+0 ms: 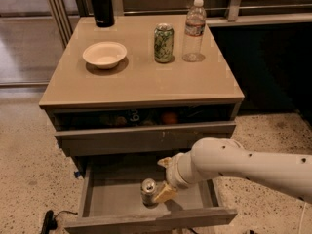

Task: Pick 7up can from middle drawer and place on counter

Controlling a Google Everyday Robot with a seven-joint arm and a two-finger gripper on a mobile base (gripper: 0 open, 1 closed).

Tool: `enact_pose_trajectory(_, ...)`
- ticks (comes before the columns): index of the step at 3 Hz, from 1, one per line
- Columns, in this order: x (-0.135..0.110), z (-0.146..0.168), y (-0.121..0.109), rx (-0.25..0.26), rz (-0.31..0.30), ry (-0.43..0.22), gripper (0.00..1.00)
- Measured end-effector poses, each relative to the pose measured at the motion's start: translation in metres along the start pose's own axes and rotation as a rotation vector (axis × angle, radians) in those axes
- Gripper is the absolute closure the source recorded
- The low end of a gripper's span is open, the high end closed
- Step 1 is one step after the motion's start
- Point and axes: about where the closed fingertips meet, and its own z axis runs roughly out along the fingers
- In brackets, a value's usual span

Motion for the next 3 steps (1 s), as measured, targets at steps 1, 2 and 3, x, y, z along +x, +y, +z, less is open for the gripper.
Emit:
enact_pose_trajectory(1, 0.007, 0.024, -0.006, -0.003, -0.013, 0.001, 0.18)
enact_pose_trajectory(2, 0.016, 0.05, -0.011, -0.012, -0.018, 0.004, 0.18)
enact_pose_trajectory(3, 0.023, 0.072, -0.015, -0.019, -0.018, 0.006, 0.24)
